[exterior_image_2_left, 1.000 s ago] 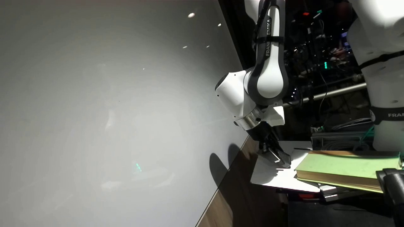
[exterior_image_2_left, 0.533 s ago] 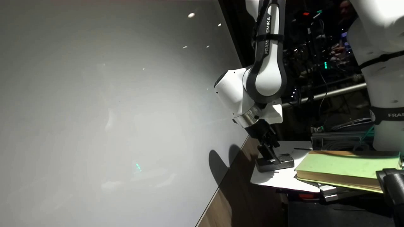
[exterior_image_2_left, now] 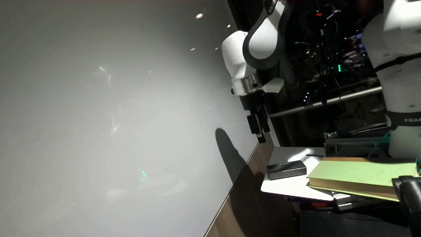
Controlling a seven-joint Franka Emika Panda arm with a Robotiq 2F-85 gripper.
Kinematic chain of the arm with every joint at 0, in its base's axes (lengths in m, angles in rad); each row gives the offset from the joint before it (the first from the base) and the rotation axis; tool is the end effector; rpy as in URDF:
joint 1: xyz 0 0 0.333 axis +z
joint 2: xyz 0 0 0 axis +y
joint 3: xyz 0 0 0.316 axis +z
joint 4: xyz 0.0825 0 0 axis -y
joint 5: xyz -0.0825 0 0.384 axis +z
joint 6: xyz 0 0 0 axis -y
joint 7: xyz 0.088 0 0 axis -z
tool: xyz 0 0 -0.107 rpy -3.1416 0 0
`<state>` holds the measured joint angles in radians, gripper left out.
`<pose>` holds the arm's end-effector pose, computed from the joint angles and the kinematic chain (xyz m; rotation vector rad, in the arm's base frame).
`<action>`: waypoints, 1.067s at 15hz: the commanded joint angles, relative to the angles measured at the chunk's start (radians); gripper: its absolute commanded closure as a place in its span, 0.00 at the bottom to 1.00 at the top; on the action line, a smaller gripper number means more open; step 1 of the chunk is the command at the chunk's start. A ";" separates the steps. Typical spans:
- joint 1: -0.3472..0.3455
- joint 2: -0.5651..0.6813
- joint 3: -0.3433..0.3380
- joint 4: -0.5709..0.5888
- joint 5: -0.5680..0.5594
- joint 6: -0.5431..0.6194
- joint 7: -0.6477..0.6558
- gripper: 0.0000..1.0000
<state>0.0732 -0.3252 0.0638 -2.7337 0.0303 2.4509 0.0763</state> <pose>0.3845 0.0516 0.3252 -3.1366 -0.0546 -0.0656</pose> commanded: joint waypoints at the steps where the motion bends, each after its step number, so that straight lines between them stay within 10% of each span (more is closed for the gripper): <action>1: 0.012 -0.251 -0.030 -0.068 0.009 -0.044 -0.099 0.00; 6: 0.012 -0.546 -0.059 -0.016 -0.025 -0.355 -0.206 0.00; 7: 0.005 -0.408 -0.030 0.005 -0.012 -0.257 -0.157 0.00; 16: 0.006 -0.546 -0.046 -0.020 -0.014 -0.352 -0.190 0.00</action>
<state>0.0735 -0.8714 0.0233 -2.7562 0.0217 2.1020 -0.1178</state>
